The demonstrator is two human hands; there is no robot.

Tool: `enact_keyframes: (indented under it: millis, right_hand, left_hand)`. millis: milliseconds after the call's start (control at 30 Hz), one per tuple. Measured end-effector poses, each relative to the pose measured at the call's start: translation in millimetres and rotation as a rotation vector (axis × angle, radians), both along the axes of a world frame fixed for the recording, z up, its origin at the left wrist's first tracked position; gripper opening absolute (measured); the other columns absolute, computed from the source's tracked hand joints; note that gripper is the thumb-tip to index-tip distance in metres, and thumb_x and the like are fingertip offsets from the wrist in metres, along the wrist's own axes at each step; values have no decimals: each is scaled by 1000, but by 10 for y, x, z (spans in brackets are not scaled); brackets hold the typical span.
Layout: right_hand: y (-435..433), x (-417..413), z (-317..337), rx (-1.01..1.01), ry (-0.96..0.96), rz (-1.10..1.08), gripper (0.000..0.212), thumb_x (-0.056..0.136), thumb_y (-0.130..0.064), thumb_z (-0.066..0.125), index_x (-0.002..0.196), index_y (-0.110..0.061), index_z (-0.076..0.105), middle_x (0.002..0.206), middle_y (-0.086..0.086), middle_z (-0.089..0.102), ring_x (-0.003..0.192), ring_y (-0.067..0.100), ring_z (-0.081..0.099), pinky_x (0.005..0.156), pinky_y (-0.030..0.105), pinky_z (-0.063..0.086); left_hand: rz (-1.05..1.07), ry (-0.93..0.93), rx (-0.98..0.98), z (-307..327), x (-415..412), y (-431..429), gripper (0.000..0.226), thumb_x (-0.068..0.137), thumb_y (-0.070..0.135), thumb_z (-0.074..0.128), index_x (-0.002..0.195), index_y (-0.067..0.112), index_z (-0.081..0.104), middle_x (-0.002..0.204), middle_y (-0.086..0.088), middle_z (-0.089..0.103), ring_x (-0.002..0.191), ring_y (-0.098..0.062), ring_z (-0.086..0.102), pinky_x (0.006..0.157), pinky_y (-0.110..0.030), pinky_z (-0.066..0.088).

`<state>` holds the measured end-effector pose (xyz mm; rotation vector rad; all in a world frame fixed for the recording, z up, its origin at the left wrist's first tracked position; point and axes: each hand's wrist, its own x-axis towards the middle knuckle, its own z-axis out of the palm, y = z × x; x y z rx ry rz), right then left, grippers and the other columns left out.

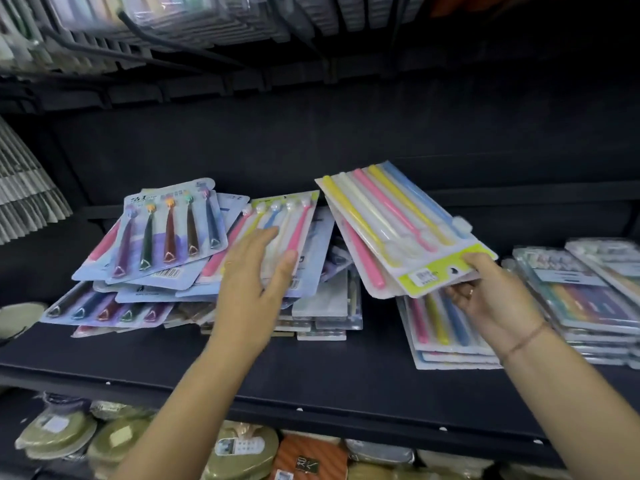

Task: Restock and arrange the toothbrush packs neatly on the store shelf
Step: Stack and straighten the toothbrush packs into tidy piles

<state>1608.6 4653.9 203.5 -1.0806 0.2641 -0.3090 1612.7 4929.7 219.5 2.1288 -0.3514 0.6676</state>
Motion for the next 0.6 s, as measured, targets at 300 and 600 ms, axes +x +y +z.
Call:
enact_keyframes:
  millis: [300, 600]
  right_hand:
    - [-627, -796, -642, -117, 167, -21, 21, 102, -18, 43, 104, -14, 64, 79, 4, 71, 71, 16, 67, 71, 36, 48]
    - [-1079, -1030, -445, -278, 186, -127, 23, 101, -13, 45, 97, -8, 67, 86, 4, 76, 69, 16, 72, 60, 32, 58]
  left_hand:
    - [-608, 980, -765, -532, -466, -1306, 43, 99, 42, 48, 128, 14, 61, 120, -8, 70, 113, -23, 65, 100, -39, 51]
    - [-273, 1055, -848, -1001, -598, -1235, 21, 98, 10, 54, 104, -1, 70, 93, -13, 75, 81, -25, 73, 64, -33, 57]
